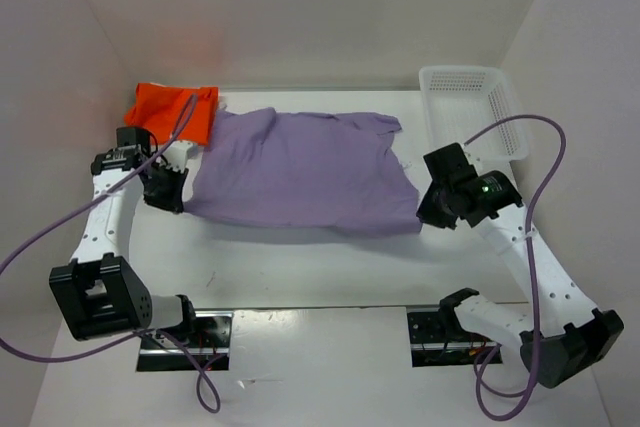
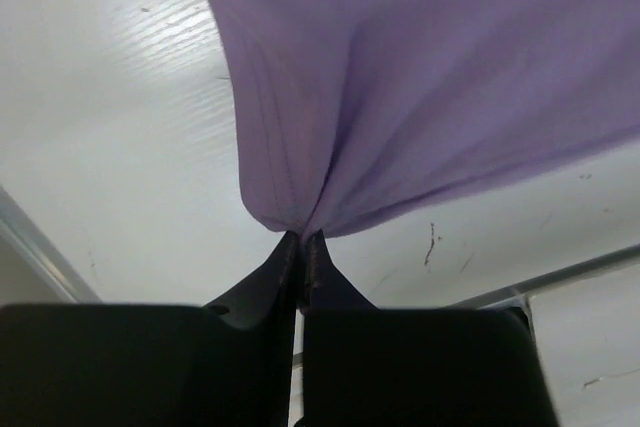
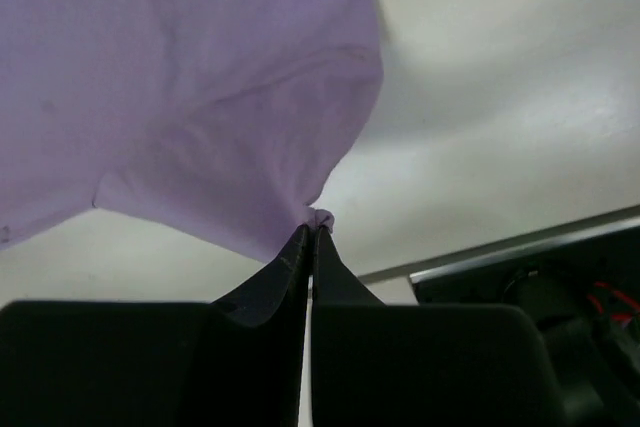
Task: Fold and stack the t-shirts
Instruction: Flatten out the tshirt
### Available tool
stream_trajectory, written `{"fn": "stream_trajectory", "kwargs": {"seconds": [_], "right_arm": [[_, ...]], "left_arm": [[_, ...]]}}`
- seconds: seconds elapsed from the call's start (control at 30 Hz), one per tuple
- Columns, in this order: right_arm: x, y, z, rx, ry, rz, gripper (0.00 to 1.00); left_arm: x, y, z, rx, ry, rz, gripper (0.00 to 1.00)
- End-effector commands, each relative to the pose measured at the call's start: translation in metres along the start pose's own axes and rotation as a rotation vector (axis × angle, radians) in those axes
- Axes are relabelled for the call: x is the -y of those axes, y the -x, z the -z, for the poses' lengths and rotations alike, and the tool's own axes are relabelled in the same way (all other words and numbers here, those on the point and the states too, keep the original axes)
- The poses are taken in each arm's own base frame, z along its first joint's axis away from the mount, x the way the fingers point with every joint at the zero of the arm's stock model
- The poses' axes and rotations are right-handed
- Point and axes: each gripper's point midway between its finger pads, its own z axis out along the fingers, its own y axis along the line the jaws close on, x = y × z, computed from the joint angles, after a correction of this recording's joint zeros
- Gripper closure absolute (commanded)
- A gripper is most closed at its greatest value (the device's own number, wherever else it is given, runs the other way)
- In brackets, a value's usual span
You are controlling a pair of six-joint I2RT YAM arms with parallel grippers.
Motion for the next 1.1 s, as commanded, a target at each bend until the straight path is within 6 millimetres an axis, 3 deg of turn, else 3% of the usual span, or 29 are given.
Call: {"fn": "stream_trajectory", "kwargs": {"seconds": [0.0,0.1,0.17,0.2,0.23,0.27,0.3,0.33,0.37,0.4,0.43,0.47,0.53,0.57,0.67,0.7,0.77,0.8,0.83,0.9,0.93,1.03,1.07], "right_arm": [[-0.003,-0.021,0.011,-0.068,0.068,-0.072,1.00],[-0.011,-0.009,0.002,-0.037,0.064,-0.052,1.00],[-0.033,0.020,-0.007,0.051,0.097,-0.006,1.00],[-0.040,0.033,-0.031,0.038,0.057,0.016,1.00],[-0.047,0.068,-0.044,0.086,0.082,0.038,1.00],[-0.069,0.115,-0.030,0.178,0.130,0.032,1.00],[-0.077,0.140,-0.056,0.171,0.071,0.050,1.00],[-0.084,0.172,-0.049,0.236,0.046,0.053,1.00],[-0.101,0.245,0.011,0.466,0.057,0.023,1.00],[-0.105,0.273,0.036,0.553,0.044,0.006,1.00],[-0.114,0.312,0.085,0.685,0.068,-0.038,1.00],[-0.102,0.330,0.107,0.776,0.011,-0.081,1.00],[-0.097,0.344,0.140,0.864,0.068,-0.123,1.00],[-0.088,0.343,0.150,0.885,0.042,-0.131,1.00],[-0.081,0.323,0.147,0.861,0.018,-0.071,1.00],[-0.077,0.311,0.131,0.817,-0.022,-0.029,1.00],[-0.068,0.295,0.145,0.829,-0.021,-0.020,1.00],[-0.065,0.282,0.131,0.794,-0.049,0.007,1.00],[-0.054,0.274,0.143,0.801,-0.043,0.003,1.00],[-0.047,0.247,0.127,0.737,-0.082,0.040,1.00],[-0.042,0.234,0.132,0.724,-0.071,0.038,1.00],[-0.033,0.177,0.097,0.531,-0.085,0.047,1.00],[-0.026,0.157,0.092,0.473,-0.084,0.053,1.00]], "left_arm": [[-0.017,-0.002,0.008,-0.012,0.073,-0.061,1.00],[-0.026,-0.004,-0.010,-0.051,0.068,-0.052,1.00],[-0.028,0.015,-0.018,-0.013,0.050,-0.045,1.00],[-0.033,0.041,-0.021,0.019,0.042,-0.054,1.00],[-0.031,0.063,-0.020,0.059,0.017,-0.043,1.00],[-0.036,0.084,-0.029,0.063,-0.001,-0.031,1.00],[-0.039,0.113,-0.022,0.121,0.005,-0.035,1.00],[-0.053,0.177,0.024,0.293,0.075,-0.024,1.00],[-0.057,0.205,0.040,0.363,0.086,-0.009,1.00],[-0.062,0.240,0.075,0.499,0.132,-0.015,1.00],[-0.061,0.275,0.122,0.655,0.167,0.002,1.00],[-0.057,0.297,0.168,0.813,0.210,-0.025,1.00],[-0.048,0.308,0.210,0.955,0.233,-0.027,1.00],[-0.039,0.306,0.233,1.020,0.246,-0.039,1.00],[-0.014,0.296,0.242,1.025,0.158,-0.076,1.00],[-0.015,0.287,0.222,0.980,0.140,-0.073,1.00],[-0.013,0.272,0.210,0.937,0.147,-0.096,1.00],[-0.016,0.260,0.183,0.876,0.133,-0.085,1.00],[-0.015,0.249,0.176,0.848,0.139,-0.087,1.00],[-0.012,0.228,0.164,0.798,0.147,-0.125,1.00],[-0.011,0.207,0.136,0.720,0.124,-0.115,1.00],[-0.010,0.169,0.117,0.625,0.156,-0.165,1.00],[-0.012,0.148,0.093,0.549,0.154,-0.177,1.00]]}}
